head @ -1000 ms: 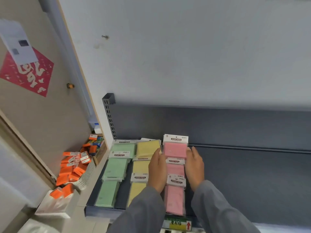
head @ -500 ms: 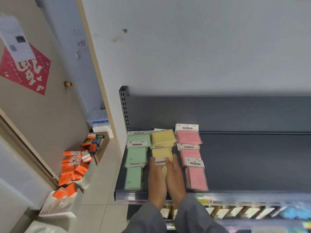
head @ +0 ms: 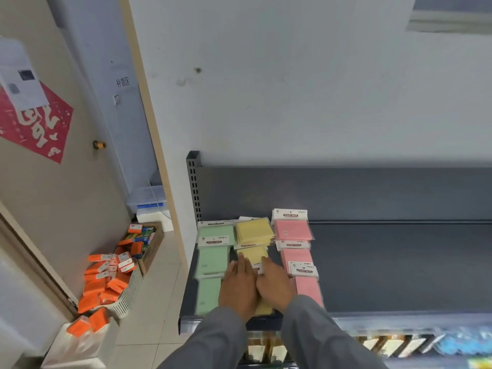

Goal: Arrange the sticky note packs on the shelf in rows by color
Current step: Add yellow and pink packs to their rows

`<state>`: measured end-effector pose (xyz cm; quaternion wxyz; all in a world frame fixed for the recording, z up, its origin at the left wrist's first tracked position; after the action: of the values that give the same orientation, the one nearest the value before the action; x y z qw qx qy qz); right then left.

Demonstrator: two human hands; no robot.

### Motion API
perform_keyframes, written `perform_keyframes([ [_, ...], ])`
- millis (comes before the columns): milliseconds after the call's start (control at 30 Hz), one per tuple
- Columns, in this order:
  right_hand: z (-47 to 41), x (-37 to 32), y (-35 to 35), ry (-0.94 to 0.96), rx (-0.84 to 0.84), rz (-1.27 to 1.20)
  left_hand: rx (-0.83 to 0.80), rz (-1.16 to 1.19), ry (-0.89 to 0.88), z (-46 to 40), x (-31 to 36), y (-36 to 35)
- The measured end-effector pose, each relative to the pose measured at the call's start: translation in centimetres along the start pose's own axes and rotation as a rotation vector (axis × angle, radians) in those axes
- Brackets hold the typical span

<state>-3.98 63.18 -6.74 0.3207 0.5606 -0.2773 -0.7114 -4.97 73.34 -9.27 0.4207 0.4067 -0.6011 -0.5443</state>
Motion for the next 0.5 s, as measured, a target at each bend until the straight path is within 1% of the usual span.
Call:
perform_keyframes([
  [100,-0.2,0.1,0.0,-0.008,0.01,-0.01,0.059,-0.05,-0.038,-0.5,-0.5,-0.5],
  [233,-1.0,0.4,0.3,-0.007,-0.028,-0.072,0.051,-0.028,-0.048,-1.1,-0.5,-0.6],
  [267,-1.2,0.4,0.7,0.002,-0.034,-0.114,0.088,-0.021,-0.032,-1.3,-0.6,-0.3],
  [333,-2.2,0.0,2.3,0.015,-0.036,-0.138,0.247,0.025,0.019,-2.2,-1.3,1.0],
  [367,-3.0,-0.3,3.4,0.025,-0.01,-0.136,0.317,0.052,0.028,-2.7,-1.7,1.8],
  [400,-4.3,-0.6,4.2,0.05,0.022,-0.127,0.328,0.061,0.02,-3.5,-2.1,2.5],
  [500,-7.4,-2.0,6.5,0.103,0.03,-0.128,0.224,0.018,-0.041,-6.6,-3.2,3.8],
])
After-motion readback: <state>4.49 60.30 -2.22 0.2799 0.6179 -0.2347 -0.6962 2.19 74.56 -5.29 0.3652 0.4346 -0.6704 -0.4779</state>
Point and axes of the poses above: each hand's wrist, its own z-axis away from the middle knuckle, its own y-axis out of the back of the hand, x = y × z, the point moved 2 cm from there along -z, towards the middle knuckle, and after that the axes turned 8 degrees about -y, right-handed, at the moved point
